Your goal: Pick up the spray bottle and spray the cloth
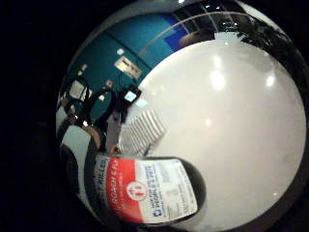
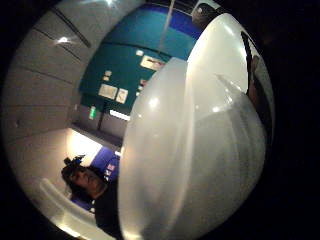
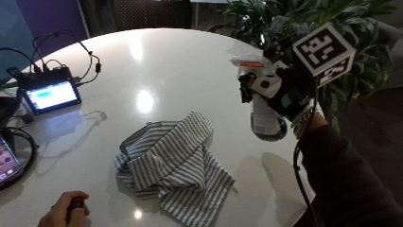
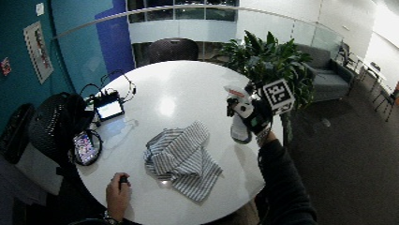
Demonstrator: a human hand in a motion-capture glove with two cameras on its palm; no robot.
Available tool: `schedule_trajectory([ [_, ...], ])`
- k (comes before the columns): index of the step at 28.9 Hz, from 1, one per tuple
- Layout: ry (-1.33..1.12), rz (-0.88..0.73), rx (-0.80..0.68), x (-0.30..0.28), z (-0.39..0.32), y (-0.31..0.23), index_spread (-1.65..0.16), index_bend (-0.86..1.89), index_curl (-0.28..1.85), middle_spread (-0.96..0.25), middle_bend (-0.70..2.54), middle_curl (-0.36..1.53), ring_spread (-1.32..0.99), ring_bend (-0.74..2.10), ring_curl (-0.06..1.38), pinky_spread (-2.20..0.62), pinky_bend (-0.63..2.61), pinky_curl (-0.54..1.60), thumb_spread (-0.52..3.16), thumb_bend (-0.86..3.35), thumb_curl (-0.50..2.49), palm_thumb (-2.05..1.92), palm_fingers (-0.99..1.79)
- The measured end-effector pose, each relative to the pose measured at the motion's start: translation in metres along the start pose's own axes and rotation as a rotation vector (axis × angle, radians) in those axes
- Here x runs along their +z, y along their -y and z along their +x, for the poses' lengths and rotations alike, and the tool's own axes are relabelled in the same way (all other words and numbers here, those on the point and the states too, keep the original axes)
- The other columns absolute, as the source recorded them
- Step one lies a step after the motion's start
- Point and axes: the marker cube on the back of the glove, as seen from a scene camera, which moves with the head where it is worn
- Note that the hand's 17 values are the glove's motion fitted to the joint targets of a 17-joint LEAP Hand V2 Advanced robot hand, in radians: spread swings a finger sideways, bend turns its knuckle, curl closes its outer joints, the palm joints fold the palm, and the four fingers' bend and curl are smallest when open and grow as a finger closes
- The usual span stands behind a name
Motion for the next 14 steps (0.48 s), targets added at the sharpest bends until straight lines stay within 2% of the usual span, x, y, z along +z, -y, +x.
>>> schedule_trajectory([
  [8,-0.196,-0.317,-0.060,-0.005,-0.033,0.016,-0.29,0.19,0.46,-0.23,0.58,0.55,-0.19,0.71,0.48,-0.28,0.46,0.39,0.54,-0.02,0.65,1.00,1.33],
  [14,-0.533,-0.647,0.075,0.007,-0.071,0.025,-0.29,0.18,0.47,-0.22,0.57,0.55,-0.19,0.74,0.48,-0.28,0.45,0.38,0.53,-0.03,0.67,0.99,1.34],
])
